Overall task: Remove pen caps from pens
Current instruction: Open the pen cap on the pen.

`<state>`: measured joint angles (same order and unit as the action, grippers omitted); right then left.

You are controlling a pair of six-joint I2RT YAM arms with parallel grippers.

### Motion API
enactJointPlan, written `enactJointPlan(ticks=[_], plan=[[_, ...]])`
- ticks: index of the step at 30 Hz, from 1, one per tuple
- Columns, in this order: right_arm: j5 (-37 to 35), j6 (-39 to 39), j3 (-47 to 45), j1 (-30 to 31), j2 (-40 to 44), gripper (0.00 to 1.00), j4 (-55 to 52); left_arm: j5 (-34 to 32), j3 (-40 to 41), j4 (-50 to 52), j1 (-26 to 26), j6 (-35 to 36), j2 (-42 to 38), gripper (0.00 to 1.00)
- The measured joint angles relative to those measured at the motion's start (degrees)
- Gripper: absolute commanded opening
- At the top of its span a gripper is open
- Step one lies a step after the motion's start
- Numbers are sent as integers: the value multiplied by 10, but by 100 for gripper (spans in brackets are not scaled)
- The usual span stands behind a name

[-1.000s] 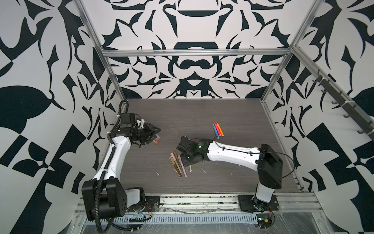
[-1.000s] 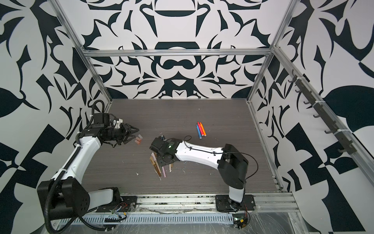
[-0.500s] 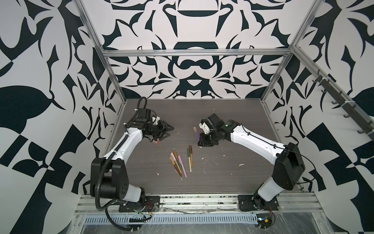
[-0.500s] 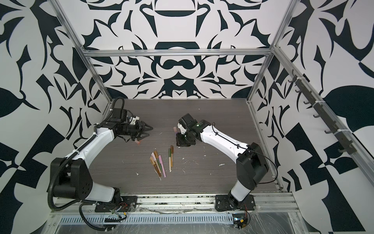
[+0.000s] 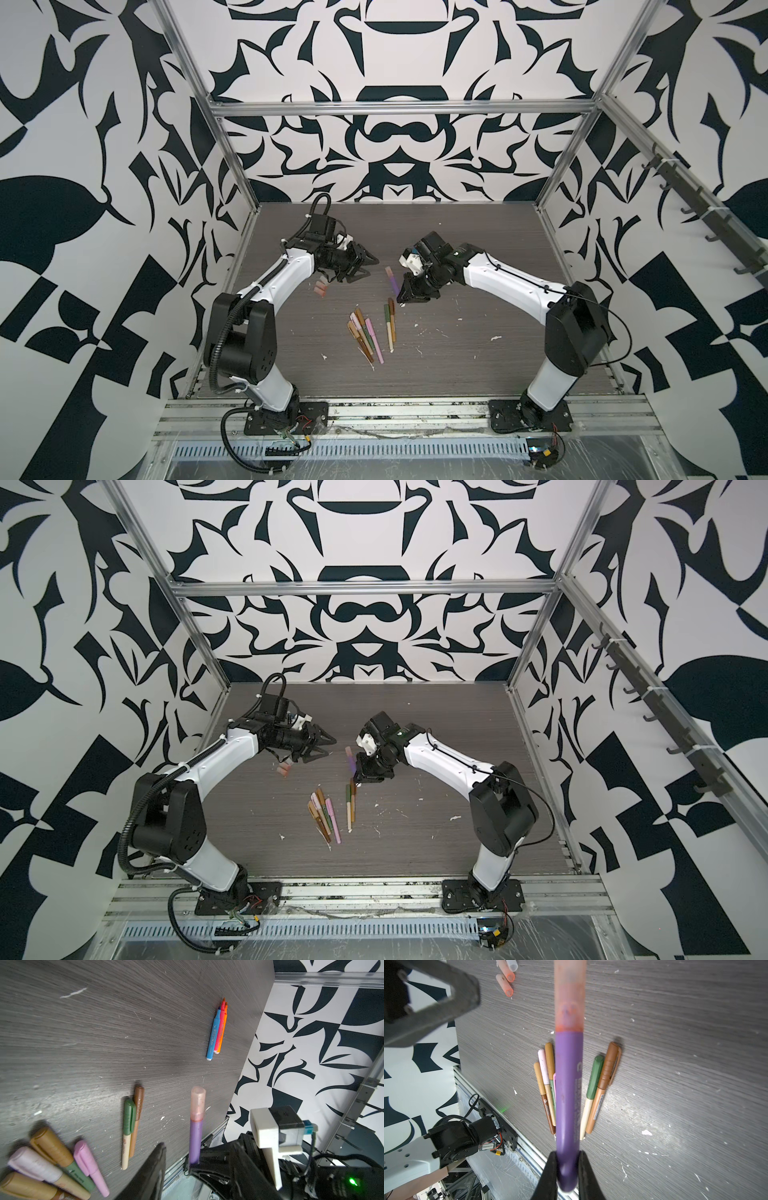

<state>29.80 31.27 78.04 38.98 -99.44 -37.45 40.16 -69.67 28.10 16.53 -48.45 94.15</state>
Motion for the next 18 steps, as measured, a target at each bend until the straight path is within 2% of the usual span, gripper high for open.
enactJointPlan(ticks=[9,18], plan=[[17,0,35,0,-12,0,0,-1,-35,0,21,-1,36,51],[38,0,41,0,-18,0,0,-5,-46,15,23,4,49,44]])
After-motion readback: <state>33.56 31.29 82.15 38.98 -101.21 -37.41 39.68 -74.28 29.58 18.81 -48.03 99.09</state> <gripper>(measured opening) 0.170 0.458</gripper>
